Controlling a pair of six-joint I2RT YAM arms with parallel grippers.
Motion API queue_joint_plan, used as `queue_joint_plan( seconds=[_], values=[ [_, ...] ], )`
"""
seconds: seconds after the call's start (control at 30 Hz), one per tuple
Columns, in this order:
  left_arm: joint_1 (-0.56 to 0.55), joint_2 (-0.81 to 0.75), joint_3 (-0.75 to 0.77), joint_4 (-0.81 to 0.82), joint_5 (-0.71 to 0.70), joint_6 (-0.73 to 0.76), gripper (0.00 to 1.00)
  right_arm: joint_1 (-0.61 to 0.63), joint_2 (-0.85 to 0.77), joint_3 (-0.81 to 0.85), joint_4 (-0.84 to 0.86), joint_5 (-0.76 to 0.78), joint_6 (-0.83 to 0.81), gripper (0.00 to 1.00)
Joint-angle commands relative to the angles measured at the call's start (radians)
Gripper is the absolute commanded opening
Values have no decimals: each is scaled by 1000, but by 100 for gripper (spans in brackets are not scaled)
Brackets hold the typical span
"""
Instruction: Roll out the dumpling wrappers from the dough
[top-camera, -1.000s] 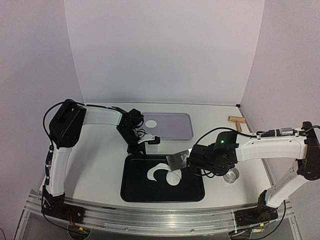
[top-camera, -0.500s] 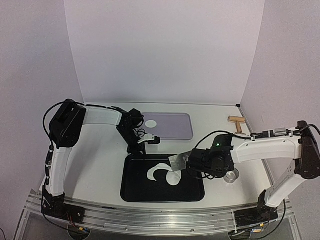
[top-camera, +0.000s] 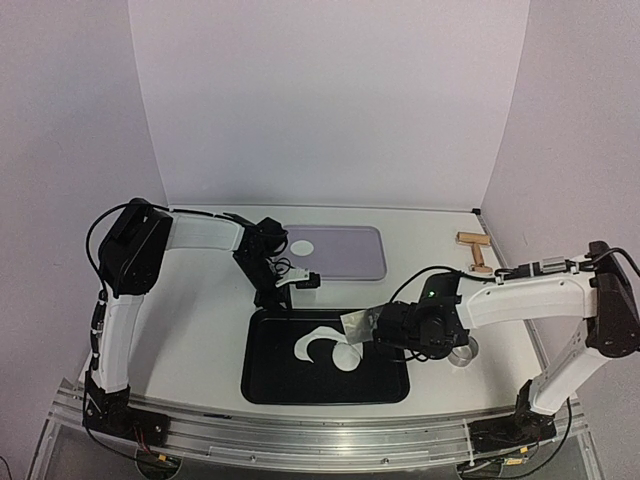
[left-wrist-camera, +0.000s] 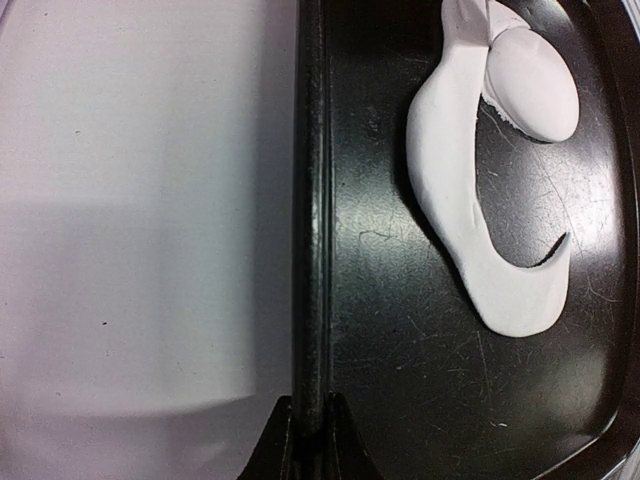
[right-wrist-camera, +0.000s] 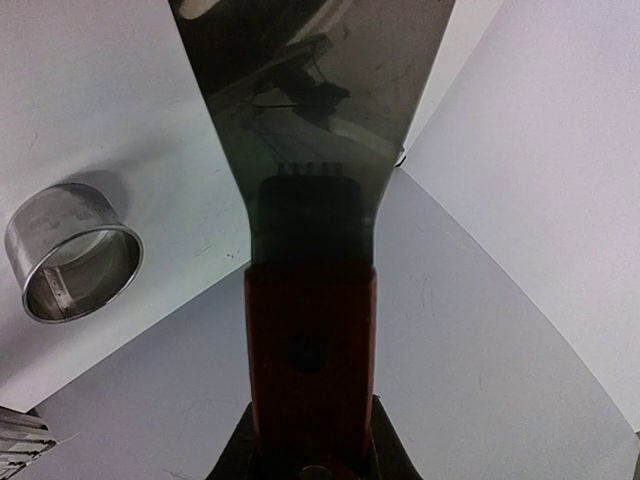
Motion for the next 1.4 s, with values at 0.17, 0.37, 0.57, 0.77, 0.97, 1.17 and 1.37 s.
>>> queue_joint_plan(
  seconds=[0.17,0.37,0.57,0.77,0.97,1.17,1.37],
  values=[
    [-9,-37,-7,17,-12,26,0,48,10,6,-36,14,-10,0],
    [-10,-24,-2,53,-50,-29,0,96,-1,8,-36,5,-24,0],
    [-10,-11,-4,71,-91,-59,0,126,18,17,-36,-11,-12,0],
    [-10,-7,1,76,-104,-62,0,170,9,12,-36,-26,-10,0],
    [-9,-8,5,77,-107,-56,0,163,-26,-94,-71,6,-13,0],
    [-10,-21,-7,85,-137,-38,0,81,-4,-94,-148,48,78,0],
    [-9,-31,-18,93,-141,-31,0,9,24,-78,-154,75,66,0]
  ],
)
